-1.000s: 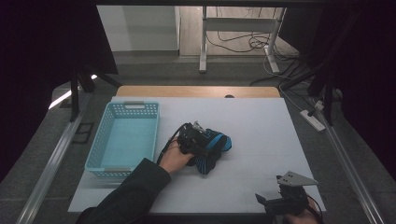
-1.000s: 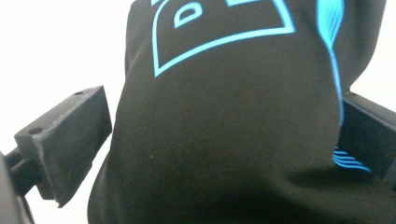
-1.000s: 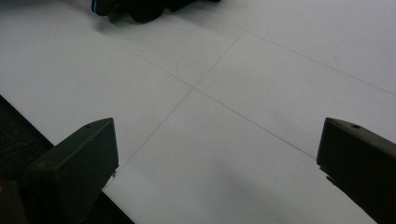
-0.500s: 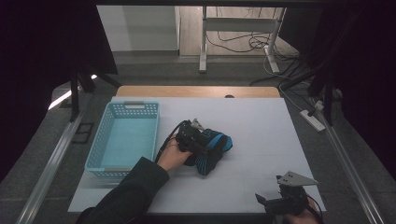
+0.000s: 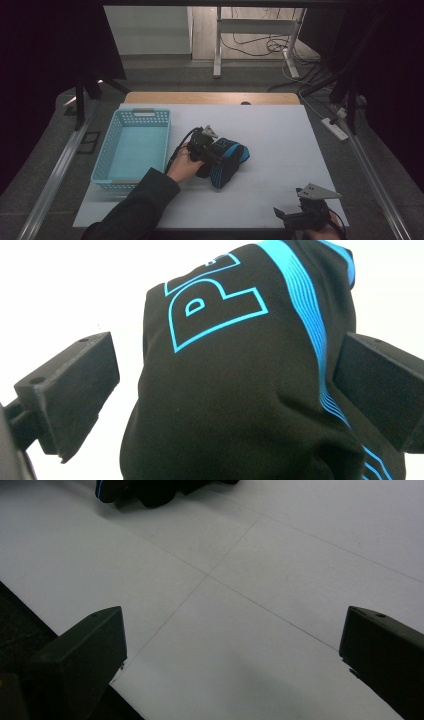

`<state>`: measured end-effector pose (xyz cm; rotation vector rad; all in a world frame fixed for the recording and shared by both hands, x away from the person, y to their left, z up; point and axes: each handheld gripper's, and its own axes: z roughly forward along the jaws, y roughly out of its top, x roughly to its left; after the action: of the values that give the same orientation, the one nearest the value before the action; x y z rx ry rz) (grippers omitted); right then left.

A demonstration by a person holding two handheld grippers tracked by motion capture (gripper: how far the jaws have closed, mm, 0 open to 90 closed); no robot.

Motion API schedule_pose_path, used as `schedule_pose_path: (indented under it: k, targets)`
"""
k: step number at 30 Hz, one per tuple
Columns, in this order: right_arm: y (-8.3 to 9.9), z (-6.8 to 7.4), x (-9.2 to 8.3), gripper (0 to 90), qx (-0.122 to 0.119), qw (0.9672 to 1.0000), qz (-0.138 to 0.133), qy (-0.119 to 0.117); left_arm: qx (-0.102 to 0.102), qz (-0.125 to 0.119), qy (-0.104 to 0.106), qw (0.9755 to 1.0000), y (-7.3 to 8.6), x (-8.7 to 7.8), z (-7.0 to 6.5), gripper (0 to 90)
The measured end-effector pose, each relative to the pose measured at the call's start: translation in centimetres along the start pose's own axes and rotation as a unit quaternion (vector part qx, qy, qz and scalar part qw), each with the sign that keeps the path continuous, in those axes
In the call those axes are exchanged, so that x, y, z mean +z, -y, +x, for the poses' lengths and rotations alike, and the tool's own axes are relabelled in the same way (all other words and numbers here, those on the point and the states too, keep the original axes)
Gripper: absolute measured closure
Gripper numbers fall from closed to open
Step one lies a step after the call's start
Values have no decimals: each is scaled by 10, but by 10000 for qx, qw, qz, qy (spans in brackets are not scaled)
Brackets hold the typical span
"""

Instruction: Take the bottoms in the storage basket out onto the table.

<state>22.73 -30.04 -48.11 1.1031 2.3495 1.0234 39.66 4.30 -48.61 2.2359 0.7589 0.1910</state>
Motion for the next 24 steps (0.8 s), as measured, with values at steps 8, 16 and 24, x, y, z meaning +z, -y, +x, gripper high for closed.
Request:
schedule_pose_path:
  k: [8,16,24]
  targets:
    - [0,0,0,0,13,10000,-14,-6,28,-57,132,9999,-1,-5,3,1]
    - [0,0,0,0,14,10000,-17,-7,80,-89,230,9997,-1,-8,4,3]
    - [0,0,0,0,7,10000,-6,2,92,-99,282,9995,-2,-13,5,9]
